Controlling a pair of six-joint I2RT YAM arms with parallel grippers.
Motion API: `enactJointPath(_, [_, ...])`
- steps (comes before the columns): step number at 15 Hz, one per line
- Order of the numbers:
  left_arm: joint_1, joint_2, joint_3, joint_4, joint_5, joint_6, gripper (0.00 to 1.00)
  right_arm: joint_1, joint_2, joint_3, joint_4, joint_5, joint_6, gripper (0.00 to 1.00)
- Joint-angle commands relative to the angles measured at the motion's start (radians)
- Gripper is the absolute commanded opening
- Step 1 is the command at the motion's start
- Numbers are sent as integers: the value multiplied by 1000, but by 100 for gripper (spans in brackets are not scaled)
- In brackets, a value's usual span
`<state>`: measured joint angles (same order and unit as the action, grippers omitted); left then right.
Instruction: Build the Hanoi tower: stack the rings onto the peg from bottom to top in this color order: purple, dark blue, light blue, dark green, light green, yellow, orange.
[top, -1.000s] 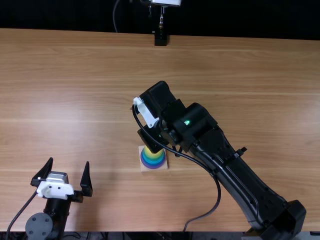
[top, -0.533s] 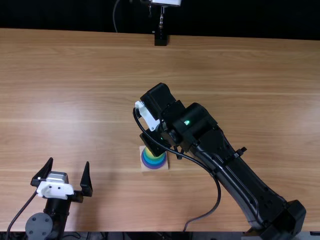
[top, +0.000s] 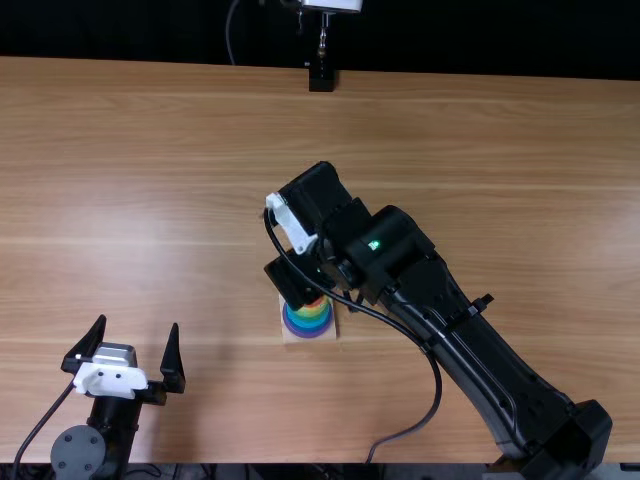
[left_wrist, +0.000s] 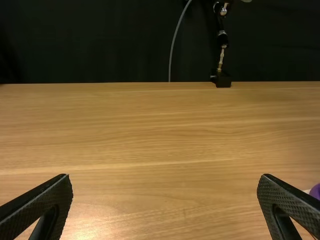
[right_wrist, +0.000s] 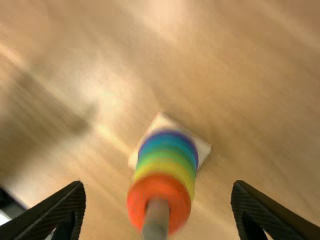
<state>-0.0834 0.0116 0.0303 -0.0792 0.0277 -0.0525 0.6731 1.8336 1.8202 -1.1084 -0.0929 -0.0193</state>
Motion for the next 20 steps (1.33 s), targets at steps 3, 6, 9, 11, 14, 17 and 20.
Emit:
enactJointPath(3, [8,-12,-30,6,4,12,100,-104,-10,-4,253,10,8,100])
enactJointPath(6, [8,-12,-30,6,4,12,100,-233,-250,-162,489,52,8,100])
enactJointPath(9, [8,-12,-30,6,4,12,100,-285,-499,-487,737,316,8,100])
enactJointPath(11, [8,-12,-30,6,4,12,100,-351,-718,-748,923,363,8,100])
enactJointPath(14, [8,-12,-30,6,4,12,100,-511,-1040,-1096,1102,253,5,100])
enactJointPath(17, [8,-12,-30,6,4,12,100,-627,-1347,-1405,1104,119,6,100])
enactJointPath(20, [8,-12,-30,6,4,12,100,-704,-1610,-1624,1098,121,6,100])
